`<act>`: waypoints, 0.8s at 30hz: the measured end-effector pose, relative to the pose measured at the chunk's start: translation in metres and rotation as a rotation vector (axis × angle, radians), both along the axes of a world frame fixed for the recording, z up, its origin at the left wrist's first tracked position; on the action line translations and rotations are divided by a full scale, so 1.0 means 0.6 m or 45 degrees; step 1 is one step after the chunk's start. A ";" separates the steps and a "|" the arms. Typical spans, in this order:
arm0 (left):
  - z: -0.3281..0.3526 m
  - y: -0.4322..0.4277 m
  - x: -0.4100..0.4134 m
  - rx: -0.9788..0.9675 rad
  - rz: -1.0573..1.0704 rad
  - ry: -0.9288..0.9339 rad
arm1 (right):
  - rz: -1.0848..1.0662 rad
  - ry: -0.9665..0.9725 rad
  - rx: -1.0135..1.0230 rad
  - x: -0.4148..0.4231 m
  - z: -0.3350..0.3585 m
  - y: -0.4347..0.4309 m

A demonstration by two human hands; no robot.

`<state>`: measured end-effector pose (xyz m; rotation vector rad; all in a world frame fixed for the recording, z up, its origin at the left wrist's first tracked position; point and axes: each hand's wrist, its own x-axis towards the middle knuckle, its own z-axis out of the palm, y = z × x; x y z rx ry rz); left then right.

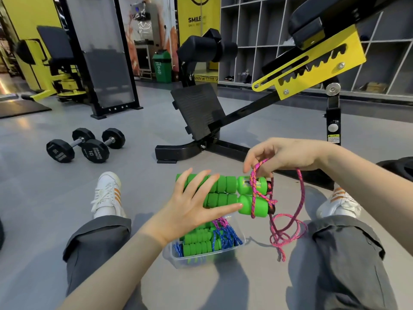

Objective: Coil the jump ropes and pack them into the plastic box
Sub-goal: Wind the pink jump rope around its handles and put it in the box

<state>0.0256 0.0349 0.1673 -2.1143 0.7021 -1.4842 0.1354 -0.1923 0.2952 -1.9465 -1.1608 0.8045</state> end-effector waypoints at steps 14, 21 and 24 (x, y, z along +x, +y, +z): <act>0.010 -0.039 -0.006 -0.067 -0.090 0.054 | -0.370 0.664 0.346 0.008 -0.078 -0.003; 0.010 -0.040 -0.005 -0.112 -0.065 0.120 | -0.299 0.968 0.697 -0.005 -0.126 0.011; 0.007 -0.038 -0.006 -0.095 -0.070 0.125 | -0.275 1.143 0.714 -0.005 -0.151 0.012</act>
